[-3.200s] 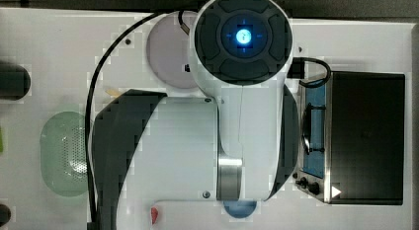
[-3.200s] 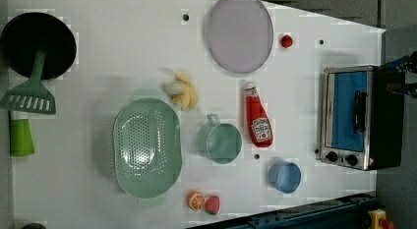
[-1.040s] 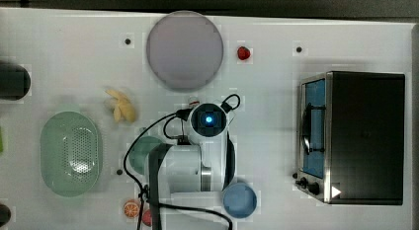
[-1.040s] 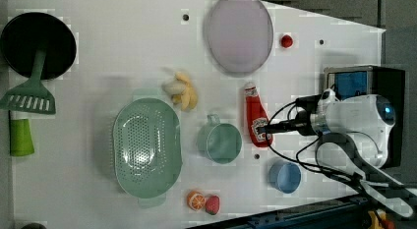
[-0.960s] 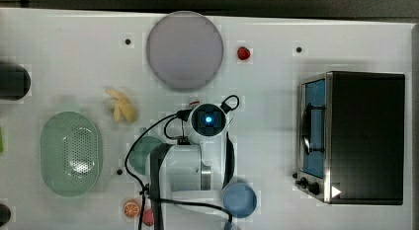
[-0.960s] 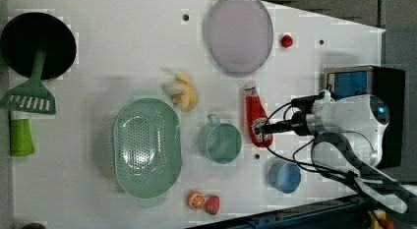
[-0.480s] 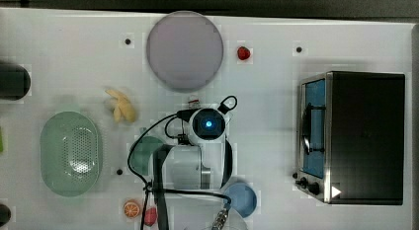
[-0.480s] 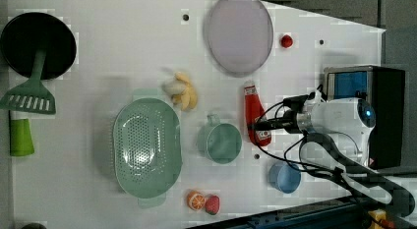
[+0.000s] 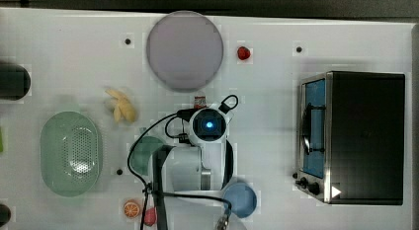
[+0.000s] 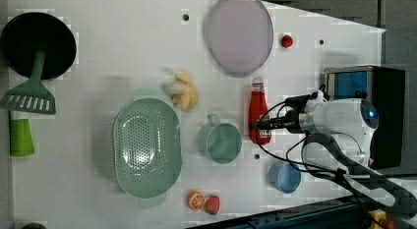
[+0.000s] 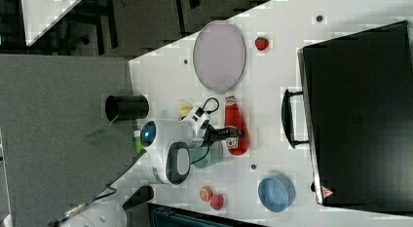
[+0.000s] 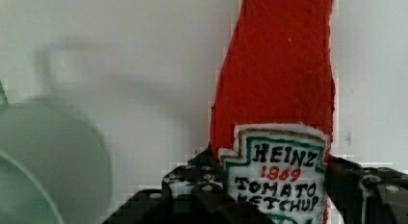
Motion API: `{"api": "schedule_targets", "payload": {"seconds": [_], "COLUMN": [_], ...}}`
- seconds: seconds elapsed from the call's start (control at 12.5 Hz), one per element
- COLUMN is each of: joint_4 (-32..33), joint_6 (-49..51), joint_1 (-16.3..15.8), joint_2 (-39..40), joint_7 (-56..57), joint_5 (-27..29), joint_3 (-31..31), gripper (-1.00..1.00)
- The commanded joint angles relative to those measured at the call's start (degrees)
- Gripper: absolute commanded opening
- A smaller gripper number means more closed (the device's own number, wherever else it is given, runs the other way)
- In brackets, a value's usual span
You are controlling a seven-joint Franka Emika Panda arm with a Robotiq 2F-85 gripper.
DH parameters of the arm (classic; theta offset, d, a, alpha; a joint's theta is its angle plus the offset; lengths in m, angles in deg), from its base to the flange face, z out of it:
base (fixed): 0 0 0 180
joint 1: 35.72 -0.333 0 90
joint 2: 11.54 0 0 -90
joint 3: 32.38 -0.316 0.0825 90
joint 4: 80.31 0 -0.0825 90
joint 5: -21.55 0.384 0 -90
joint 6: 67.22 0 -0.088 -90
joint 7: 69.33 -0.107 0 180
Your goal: Pick Ketchup from the table and place it in strainer.
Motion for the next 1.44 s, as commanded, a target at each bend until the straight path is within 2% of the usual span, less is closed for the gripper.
{"api": "schedule_targets", "payload": {"seconds": [0.08,0.48,0.8,1.04,1.2,1.44], "joint_4": [-1.3,-2.34,-4.29,-5.75,-6.71,-7.64], "joint_6": [4.61,21.87,28.75,29.2,28.96,24.13], "joint_1": [0.49,-0.08,-1.8,-3.51,-4.53,-4.89], "joint_2": [-7.38,-24.08,-31.87,-31.85,-30.21,-26.05], "joint_7": [2.04,1.64,-4.18,-13.8,-21.88,-32.32], "joint_5": [0.62,0.72,1.17,2.02,4.61,6.18], "joint_3": [0.08,-1.13,-6.05,-11.95,-16.47,-23.08], "gripper": [0.24,0.24,0.24,0.24,0.24,0.24]}}
